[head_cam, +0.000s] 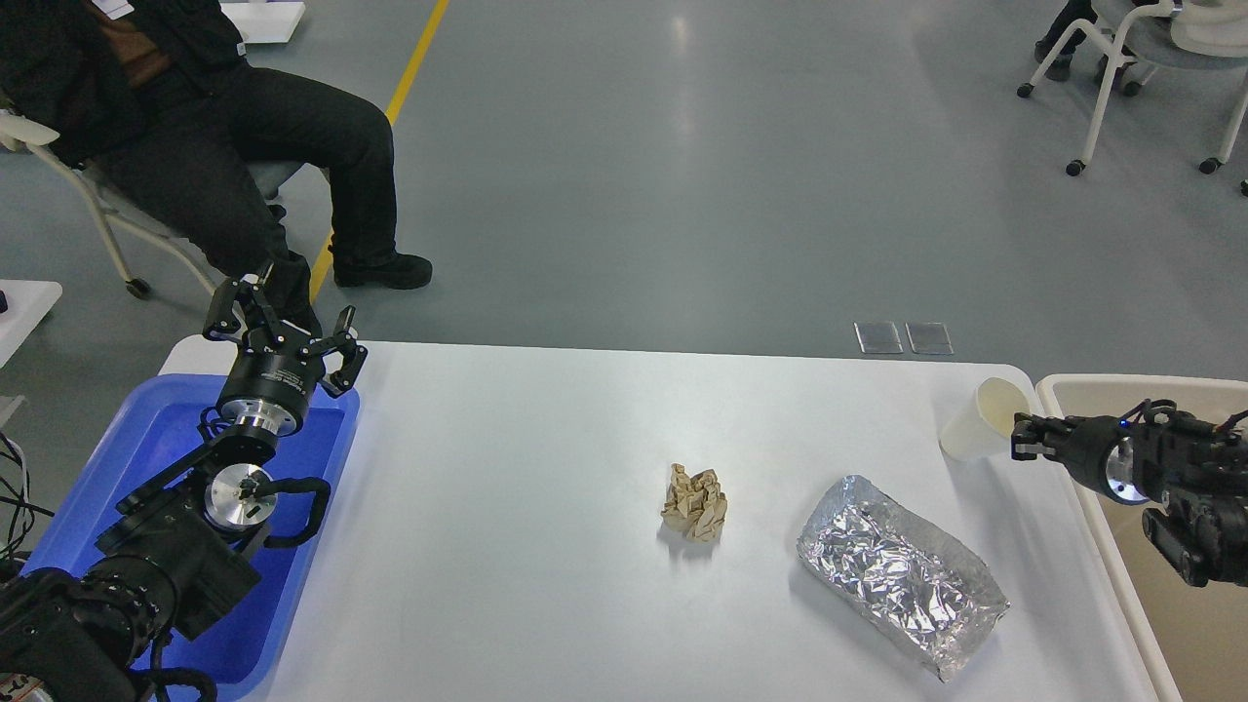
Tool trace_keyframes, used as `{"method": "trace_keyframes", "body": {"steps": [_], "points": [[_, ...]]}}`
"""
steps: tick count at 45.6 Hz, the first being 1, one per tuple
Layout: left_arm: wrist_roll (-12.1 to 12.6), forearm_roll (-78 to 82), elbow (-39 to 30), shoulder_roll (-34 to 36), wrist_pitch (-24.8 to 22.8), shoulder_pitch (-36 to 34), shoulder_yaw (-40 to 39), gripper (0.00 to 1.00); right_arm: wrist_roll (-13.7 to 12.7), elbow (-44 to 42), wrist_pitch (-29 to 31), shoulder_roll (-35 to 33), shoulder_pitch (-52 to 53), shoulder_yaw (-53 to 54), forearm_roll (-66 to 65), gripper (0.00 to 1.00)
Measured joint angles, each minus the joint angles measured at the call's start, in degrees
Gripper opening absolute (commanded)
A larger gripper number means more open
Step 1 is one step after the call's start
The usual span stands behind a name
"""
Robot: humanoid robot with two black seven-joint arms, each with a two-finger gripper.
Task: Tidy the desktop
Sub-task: 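Close the right gripper around the white paper cup, then lift the white paper cup with the right gripper, then carry the cup over the white bin and release it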
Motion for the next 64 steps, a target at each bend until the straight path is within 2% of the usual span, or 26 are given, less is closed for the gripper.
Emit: {"method": "trace_keyframes", "body": {"steps": [11, 22, 29, 45, 64], "points": [[0.0, 0.0, 0.0, 0.0, 0.0, 0.0, 0.0, 1.0, 2.8, 0.1, 2.1, -0.7, 1.1, 1.7, 2.0, 0.0], [0.0, 0.0, 0.0, 0.0, 0.0, 0.0, 0.0, 1.0, 6.7, 2.3, 7.9, -3.6, 6.2, 3.2, 6.9, 0.0], [0.0, 0.0, 0.0, 0.0, 0.0, 0.0, 0.0, 1.0, 8.3, 5.4, 11.7, -7.4, 11.2, 3.1, 8.8, 0.0], [0.0, 0.0, 0.0, 0.0, 0.0, 0.0, 0.0, 1.0, 9.7, 12.7, 20.0, -17.2, 24.2, 1.9, 9.8, 0.0], [0.0, 0.0, 0.0, 0.0, 0.0, 0.0, 0.0, 1.0, 10.4, 12.6, 22.9, -23.4, 30.2, 0.6, 10.2, 0.0]]}}
